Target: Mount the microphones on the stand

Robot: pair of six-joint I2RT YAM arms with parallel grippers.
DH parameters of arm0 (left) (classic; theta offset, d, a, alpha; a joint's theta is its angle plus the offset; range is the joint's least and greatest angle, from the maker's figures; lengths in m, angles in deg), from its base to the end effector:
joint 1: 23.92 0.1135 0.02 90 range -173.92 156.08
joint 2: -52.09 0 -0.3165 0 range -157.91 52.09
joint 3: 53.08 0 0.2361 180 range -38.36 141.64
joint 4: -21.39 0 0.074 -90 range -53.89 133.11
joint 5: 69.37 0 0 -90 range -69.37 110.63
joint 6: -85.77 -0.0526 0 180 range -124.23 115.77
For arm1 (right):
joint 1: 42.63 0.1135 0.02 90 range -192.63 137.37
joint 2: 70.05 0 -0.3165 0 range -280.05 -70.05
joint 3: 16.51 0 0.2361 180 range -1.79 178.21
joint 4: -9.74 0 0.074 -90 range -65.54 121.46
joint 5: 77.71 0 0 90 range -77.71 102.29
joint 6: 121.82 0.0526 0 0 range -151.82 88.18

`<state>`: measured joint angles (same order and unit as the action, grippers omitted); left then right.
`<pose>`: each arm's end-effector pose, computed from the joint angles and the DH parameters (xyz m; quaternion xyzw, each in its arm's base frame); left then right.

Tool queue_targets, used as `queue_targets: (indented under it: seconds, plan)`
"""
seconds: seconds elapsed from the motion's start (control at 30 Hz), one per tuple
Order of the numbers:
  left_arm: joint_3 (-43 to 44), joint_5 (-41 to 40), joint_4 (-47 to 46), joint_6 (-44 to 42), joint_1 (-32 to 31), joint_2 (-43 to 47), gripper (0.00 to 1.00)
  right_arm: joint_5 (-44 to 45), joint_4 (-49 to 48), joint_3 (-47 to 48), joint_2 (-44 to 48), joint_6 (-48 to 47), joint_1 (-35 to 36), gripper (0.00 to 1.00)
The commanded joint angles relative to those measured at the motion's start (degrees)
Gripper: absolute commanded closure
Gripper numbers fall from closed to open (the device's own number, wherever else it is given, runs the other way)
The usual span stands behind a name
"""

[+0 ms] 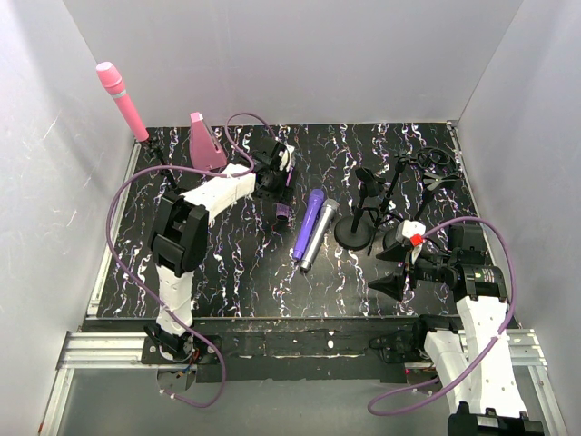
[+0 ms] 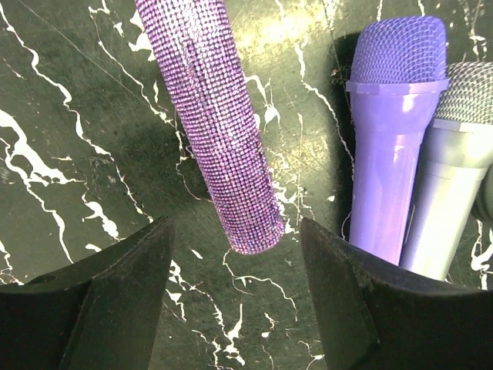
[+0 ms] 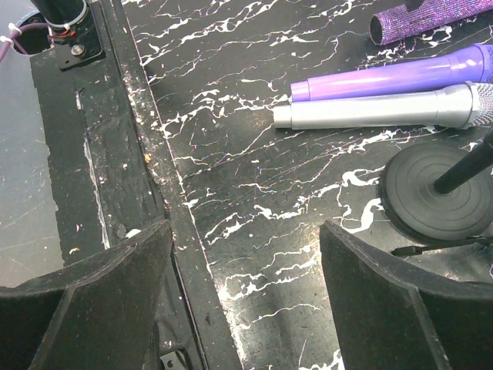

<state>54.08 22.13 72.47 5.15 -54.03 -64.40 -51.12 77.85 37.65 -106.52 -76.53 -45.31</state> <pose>0.3943 -0.2303 0.2484 0.1772 0.9504 -0.0982 0.2361 0.0547 0.0445 0.2982 -0.4532 0.6835 0.3371 0.4625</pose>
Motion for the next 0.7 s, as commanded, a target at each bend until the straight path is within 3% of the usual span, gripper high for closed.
queue_targets:
  seconds: [0.0,0.67]
  plan:
    - [-0.16,1.14,-1.55,-0.69,0.14,4.60,0.34,-1.62,-1.44,-0.68,0.08,0.41,-0.40,0.15]
    - [-1.30,2.28,-2.17,-0.95,0.14,5.39,0.32,-1.71,-1.44,-0.68,-0.01,0.32,-0.57,0.15]
